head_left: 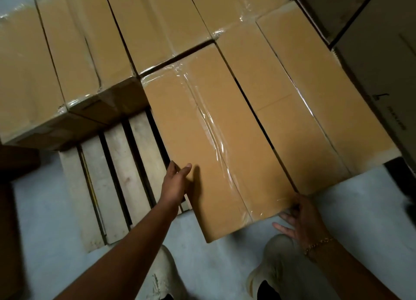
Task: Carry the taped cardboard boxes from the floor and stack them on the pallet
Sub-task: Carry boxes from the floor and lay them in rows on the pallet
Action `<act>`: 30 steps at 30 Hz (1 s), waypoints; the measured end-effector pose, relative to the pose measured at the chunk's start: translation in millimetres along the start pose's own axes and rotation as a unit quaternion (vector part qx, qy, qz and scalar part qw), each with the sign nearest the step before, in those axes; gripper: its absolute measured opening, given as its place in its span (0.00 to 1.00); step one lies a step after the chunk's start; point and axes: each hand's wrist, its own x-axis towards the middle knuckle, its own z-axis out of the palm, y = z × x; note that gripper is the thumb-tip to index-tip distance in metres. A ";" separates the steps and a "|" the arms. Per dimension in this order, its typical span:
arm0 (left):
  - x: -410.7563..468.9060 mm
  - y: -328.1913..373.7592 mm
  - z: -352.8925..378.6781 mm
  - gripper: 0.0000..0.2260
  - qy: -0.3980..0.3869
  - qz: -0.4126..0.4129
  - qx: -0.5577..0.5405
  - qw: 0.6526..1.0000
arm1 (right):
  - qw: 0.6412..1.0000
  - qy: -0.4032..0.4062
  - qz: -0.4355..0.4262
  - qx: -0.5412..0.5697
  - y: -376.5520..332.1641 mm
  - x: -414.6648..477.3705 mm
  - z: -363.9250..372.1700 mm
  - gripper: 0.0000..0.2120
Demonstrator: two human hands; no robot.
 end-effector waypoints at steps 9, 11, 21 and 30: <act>14.8 8.4 -8.2 0.22 -0.002 -0.006 0.006 1.000 | 1.000 -0.006 0.003 0.002 -7.4 11.0 11.5 0.21; 15.0 6.7 -10.1 0.22 -0.010 -0.003 0.005 1.000 | 1.000 -0.009 0.014 0.021 -7.2 10.9 8.7 0.24; -17.0 -46.7 -4.4 0.26 -0.031 -0.076 0.021 0.996 | 0.986 0.121 -0.089 -0.077 -28.0 6.5 -4.6 0.43; -40.6 -90.2 13.9 0.26 -0.037 -0.172 -0.006 0.984 | 0.993 0.090 -0.040 -0.071 -48.4 22.4 -10.4 0.21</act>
